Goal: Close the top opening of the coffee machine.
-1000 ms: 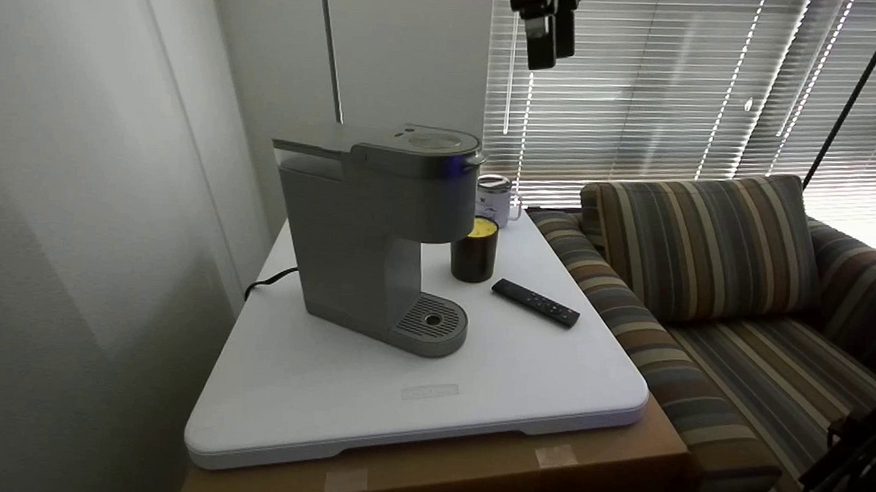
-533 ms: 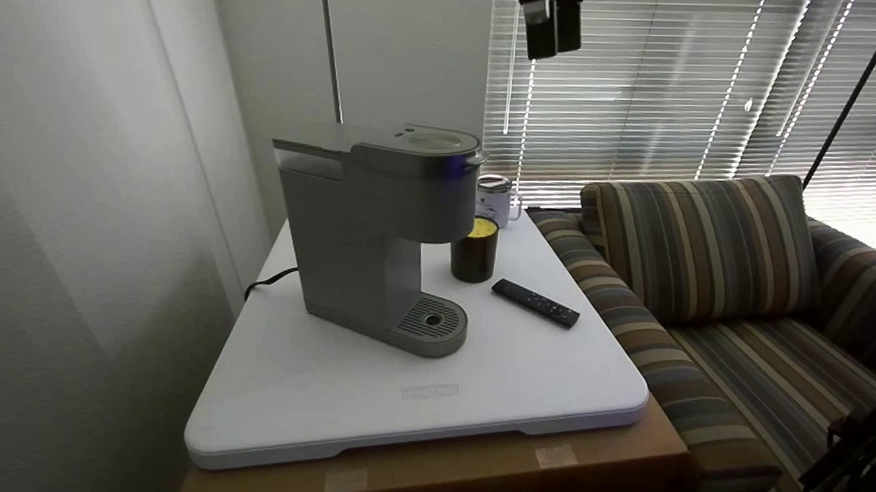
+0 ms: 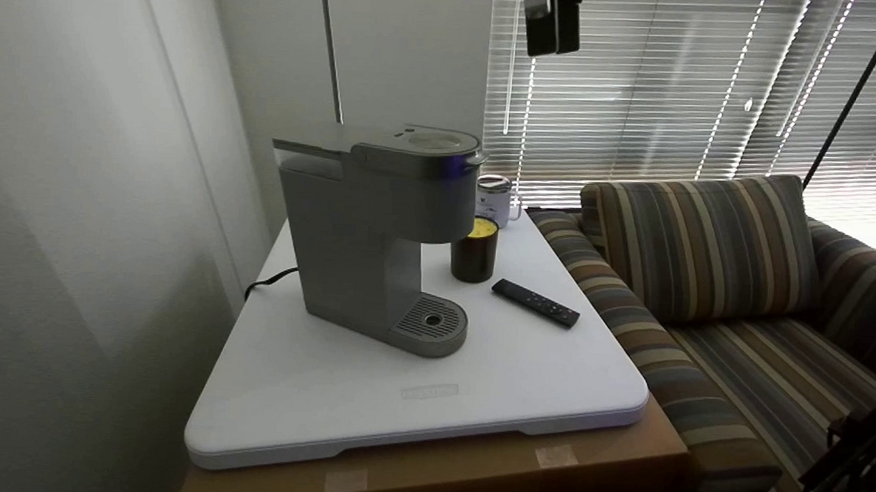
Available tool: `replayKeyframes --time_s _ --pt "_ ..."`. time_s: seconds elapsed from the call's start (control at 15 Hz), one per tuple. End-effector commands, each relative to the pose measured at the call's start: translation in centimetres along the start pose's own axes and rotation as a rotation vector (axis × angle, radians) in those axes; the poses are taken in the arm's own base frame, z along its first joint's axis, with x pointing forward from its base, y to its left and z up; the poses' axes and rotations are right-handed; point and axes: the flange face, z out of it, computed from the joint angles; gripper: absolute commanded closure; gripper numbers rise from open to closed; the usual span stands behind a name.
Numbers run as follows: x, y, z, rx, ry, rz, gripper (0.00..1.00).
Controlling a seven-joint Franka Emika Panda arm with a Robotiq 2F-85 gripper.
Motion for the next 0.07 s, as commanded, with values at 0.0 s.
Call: replayKeyframes --time_s 0.0 --pt "0.01 -0.03 -0.07 0.0 -0.001 0.0 0.0"
